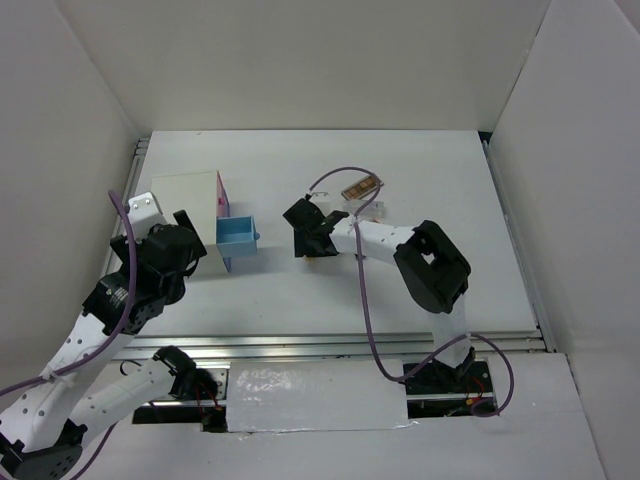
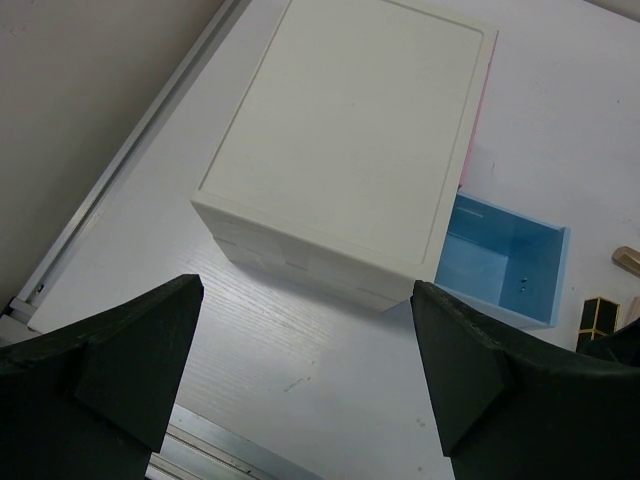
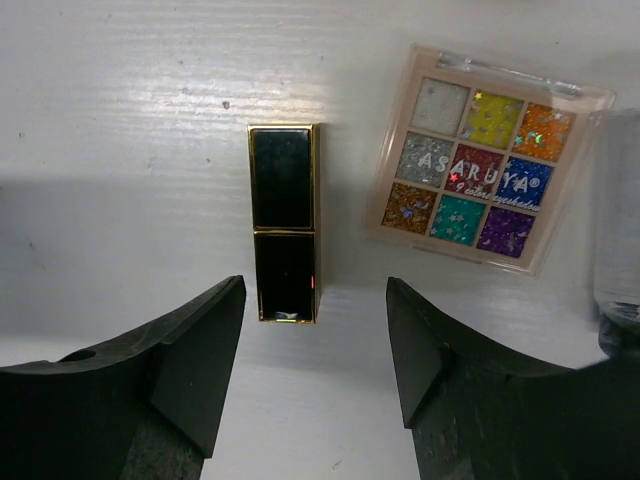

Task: Organize the makeup

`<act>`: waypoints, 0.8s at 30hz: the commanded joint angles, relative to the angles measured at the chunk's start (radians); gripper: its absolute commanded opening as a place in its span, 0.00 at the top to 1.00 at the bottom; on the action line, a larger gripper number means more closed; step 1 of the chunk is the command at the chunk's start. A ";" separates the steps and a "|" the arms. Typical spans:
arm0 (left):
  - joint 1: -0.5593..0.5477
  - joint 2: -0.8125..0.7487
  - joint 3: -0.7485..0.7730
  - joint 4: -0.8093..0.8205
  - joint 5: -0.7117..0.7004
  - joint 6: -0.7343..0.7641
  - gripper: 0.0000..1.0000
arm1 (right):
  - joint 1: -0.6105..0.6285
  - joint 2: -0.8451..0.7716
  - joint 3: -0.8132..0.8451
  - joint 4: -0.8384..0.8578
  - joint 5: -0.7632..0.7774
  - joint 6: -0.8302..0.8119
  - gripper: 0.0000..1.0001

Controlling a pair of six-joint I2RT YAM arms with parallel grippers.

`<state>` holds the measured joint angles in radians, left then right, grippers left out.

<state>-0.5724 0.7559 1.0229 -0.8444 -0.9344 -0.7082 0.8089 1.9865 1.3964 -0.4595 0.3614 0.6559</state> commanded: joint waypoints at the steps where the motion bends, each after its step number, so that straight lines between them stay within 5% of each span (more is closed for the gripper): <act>1: 0.003 0.000 0.026 0.027 0.003 0.018 0.01 | 0.009 0.021 0.044 0.004 0.001 0.002 0.35; 12: 0.003 -0.012 0.023 0.025 -0.001 0.016 0.01 | 0.010 0.054 0.047 0.019 -0.024 -0.024 0.64; 19: 0.003 -0.007 0.023 0.027 -0.001 0.018 0.01 | 0.030 -0.104 0.013 0.073 -0.024 -0.084 0.71; 24: 0.003 -0.012 0.020 0.033 0.002 0.021 0.01 | 0.055 -0.241 -0.002 0.162 -0.090 -0.351 0.75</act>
<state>-0.5724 0.7544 1.0229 -0.8440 -0.9291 -0.7067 0.8398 1.8854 1.3903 -0.4110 0.3023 0.4908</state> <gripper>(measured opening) 0.994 0.353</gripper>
